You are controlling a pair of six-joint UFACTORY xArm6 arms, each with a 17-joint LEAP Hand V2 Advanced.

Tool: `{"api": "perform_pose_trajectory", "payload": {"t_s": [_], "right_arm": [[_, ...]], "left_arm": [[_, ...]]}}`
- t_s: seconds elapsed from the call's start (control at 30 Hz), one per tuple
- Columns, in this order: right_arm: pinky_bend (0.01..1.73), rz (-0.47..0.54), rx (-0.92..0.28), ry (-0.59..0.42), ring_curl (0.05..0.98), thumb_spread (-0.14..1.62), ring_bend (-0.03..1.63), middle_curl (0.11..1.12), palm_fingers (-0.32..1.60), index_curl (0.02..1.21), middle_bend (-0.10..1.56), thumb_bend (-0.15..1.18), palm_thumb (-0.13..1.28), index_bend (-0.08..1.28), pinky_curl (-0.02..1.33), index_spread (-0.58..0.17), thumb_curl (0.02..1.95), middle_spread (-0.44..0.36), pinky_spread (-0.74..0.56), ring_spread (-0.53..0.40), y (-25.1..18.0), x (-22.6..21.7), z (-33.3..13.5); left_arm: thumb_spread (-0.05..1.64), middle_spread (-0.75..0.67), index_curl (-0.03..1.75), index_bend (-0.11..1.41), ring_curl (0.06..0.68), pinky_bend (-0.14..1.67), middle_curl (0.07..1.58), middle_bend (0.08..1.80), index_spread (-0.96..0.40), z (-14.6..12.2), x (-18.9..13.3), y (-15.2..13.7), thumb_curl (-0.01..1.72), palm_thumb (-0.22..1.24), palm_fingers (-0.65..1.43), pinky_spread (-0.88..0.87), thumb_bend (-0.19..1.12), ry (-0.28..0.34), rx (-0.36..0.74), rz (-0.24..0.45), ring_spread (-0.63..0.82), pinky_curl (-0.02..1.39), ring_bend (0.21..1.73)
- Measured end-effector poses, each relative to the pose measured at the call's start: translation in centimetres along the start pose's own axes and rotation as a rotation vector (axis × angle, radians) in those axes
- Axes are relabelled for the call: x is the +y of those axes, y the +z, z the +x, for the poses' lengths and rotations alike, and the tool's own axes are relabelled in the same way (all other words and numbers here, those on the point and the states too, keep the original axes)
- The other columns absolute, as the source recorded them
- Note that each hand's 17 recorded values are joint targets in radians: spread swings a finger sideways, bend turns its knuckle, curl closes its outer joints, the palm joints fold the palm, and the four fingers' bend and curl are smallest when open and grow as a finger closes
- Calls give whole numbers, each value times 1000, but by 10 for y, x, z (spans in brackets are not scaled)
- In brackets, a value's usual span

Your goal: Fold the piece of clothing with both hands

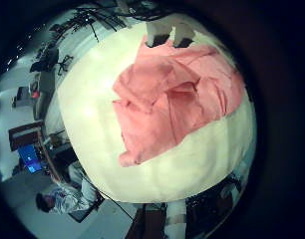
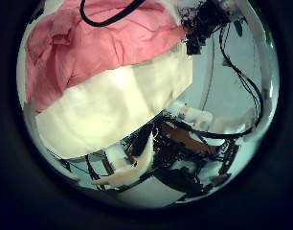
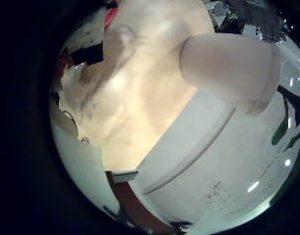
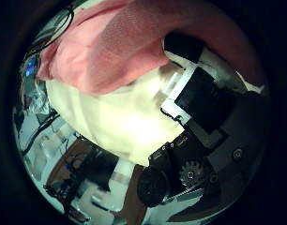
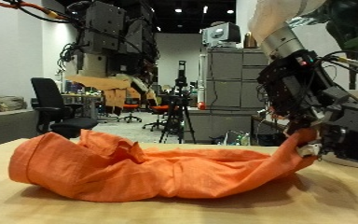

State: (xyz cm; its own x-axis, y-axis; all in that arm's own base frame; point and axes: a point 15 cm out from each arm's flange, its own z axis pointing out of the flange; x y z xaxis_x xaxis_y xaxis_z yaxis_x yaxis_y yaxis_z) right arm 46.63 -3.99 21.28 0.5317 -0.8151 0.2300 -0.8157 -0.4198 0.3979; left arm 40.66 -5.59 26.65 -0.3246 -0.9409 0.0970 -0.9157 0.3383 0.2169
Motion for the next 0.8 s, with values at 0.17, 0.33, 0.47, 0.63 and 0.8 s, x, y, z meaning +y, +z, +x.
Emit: {"api": "perform_pose_trajectory", "payload": {"t_s": [0.17, 0.33, 0.47, 0.63, 0.8], "right_arm": [[1243, 13, -17, -12, 646, 1085, 1337, 801, 1124, 814, 1226, 76, 1136, 1043, 670, -290, 597, -163, -329, -225, -1, 26, -2], [1258, 46, -12, 14, 666, 1089, 1360, 824, 1095, 840, 1244, 61, 1142, 1057, 698, -278, 647, -153, -301, -220, -14, 43, 10], [1259, 74, 0, 26, 674, 1088, 1365, 835, 1088, 854, 1247, 46, 1140, 1058, 712, -273, 680, -148, -291, -218, -28, 52, 15], [1256, 118, 20, 45, 681, 1092, 1365, 845, 1085, 867, 1245, 29, 1137, 1054, 725, -270, 716, -150, -285, -217, -49, 61, 22], [1251, 149, 31, 53, 685, 1093, 1363, 854, 1085, 875, 1238, 8, 1125, 1055, 734, -268, 744, -152, -282, -222, -64, 67, 25]], "left_arm": [[915, 422, 224, 139, 233, 278, 205, 171, -6, -1, 1, -3, 312, 263, -79, 509, -30, -3, -2, 8, 577, 323, 403], [915, 420, 225, 138, 234, 283, 208, 170, -6, -2, 1, -2, 312, 263, -78, 509, -30, -4, -1, 9, 569, 325, 401], [929, 416, 225, 138, 234, 287, 209, 169, -6, -11, -2, 3, 308, 251, -78, 508, -31, -21, 5, 15, 567, 327, 401], [1003, 409, 228, 142, 234, 291, 210, 167, -6, -22, -9, 21, 297, 241, -77, 507, -23, -41, 12, 14, 566, 328, 400], [1070, 395, 229, 141, 234, 291, 213, 171, -6, -26, -15, 56, 289, 259, -76, 506, -16, -45, 4, 14, 566, 327, 398]]}}
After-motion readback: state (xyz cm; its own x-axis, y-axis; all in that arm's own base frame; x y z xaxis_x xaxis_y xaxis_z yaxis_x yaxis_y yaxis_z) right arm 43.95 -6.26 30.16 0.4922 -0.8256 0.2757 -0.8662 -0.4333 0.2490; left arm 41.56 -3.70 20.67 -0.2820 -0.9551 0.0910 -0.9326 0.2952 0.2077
